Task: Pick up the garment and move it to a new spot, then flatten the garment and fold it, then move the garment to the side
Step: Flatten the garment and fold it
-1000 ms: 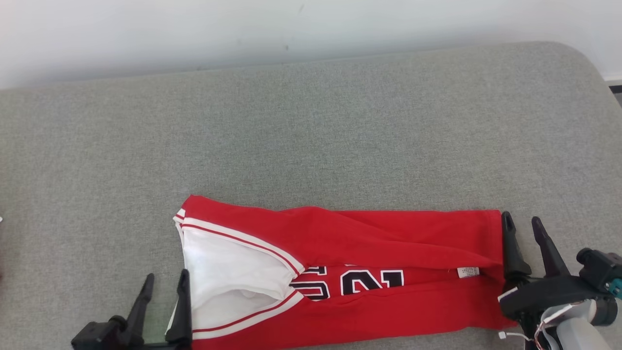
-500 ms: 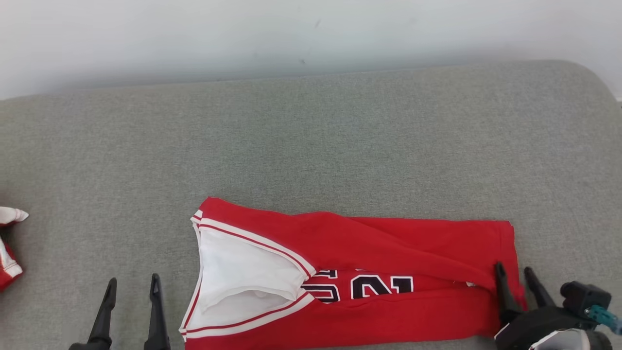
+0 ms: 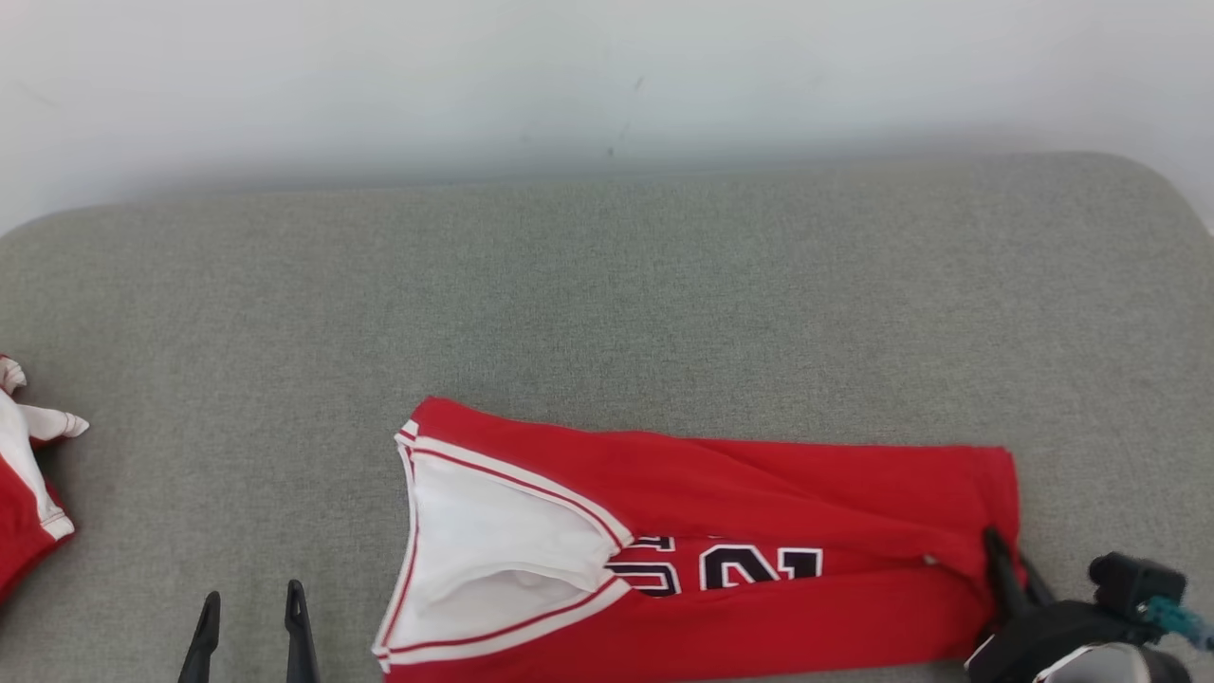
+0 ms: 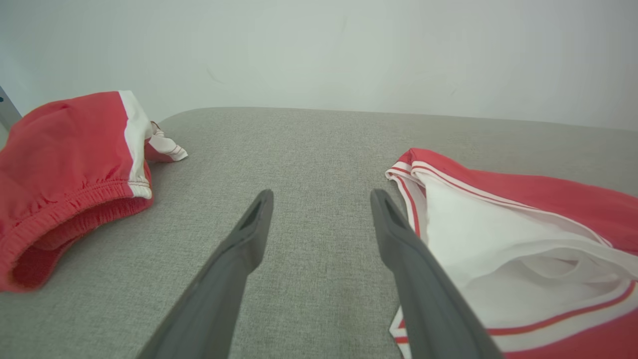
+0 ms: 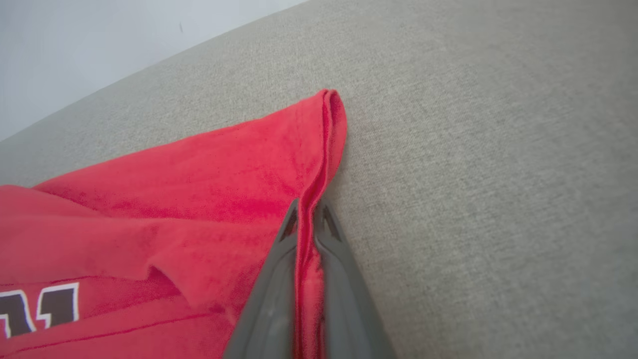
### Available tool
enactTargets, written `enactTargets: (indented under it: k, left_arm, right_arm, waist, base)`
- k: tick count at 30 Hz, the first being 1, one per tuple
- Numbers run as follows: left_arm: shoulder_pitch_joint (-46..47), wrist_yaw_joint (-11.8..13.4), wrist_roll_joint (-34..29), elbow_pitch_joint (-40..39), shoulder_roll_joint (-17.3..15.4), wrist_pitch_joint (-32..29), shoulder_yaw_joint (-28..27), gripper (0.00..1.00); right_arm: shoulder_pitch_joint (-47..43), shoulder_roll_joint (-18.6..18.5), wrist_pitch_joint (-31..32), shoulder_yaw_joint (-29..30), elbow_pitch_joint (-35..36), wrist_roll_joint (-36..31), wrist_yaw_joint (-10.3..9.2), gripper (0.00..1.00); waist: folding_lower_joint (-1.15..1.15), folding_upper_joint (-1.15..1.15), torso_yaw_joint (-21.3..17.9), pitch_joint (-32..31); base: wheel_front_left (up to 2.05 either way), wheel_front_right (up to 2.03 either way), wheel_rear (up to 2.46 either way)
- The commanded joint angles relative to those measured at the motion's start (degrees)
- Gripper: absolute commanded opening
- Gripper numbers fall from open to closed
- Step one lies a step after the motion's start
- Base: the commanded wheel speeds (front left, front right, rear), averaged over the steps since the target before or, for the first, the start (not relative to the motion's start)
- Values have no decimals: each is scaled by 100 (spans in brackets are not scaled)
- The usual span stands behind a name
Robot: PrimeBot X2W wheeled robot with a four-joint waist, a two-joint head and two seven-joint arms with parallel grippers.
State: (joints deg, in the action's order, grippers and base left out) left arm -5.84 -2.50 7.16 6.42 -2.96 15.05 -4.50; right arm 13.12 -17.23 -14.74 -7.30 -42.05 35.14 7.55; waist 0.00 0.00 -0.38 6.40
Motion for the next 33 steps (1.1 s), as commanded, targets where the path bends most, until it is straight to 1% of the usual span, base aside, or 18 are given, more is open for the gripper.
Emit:
enactTargets:
  k: [1, 10, 13, 15, 18, 22, 28, 33]
  left_arm:
    - [-60, 17, 47, -4, 11, 18, 7, 100]
    - [-166, 50, 98, -20, 11, 18, 97, 100]
    - [-203, 50, 124, -24, 11, 18, 73, 100]
    - [-237, 50, 125, -23, 11, 18, 61, 100]
    - [-254, 46, 149, -5, 11, 18, 42, 100]
    - [-321, 73, 173, -3, 11, 18, 50, 100]
    - [-274, 45, 167, 48, 11, 18, 110, 100]
    - [-160, 13, 157, 91, 12, 18, 177, 100]
  right_arm:
    - [92, -98, -40, 66, -3, 7, -15, 0]
    - [364, -766, -48, 711, -61, -199, -15, 0]
    - [428, -930, -49, 893, -87, -315, -15, 0]
    - [451, -960, -39, 941, -61, -378, -15, 0]
    - [422, -861, 55, 855, 162, -503, -15, 0]
    - [298, -576, 275, 646, 714, -560, -15, 0]
    - [140, -78, 711, 31, 1752, -572, -15, 0]
    - [217, 353, 1038, -459, 2366, -643, -15, 0]
  waist:
    - [0, 0, -2, -57]
    - [0, 0, -5, -259]
    - [0, 0, -24, -316]
    - [0, 0, -40, -359]
    - [0, 0, -69, -426]
    - [0, 0, -125, -483]
    - [0, 0, -121, -493]
    - [0, 0, -27, -445]
  base:
    - [0, 0, 0]
    - [0, 0, 0]
    - [0, 0, 0]
    - [0, 0, 0]
    - [0, 0, 0]
    - [0, 0, 0]
    - [0, 0, 0]
    - [0, 0, 0]
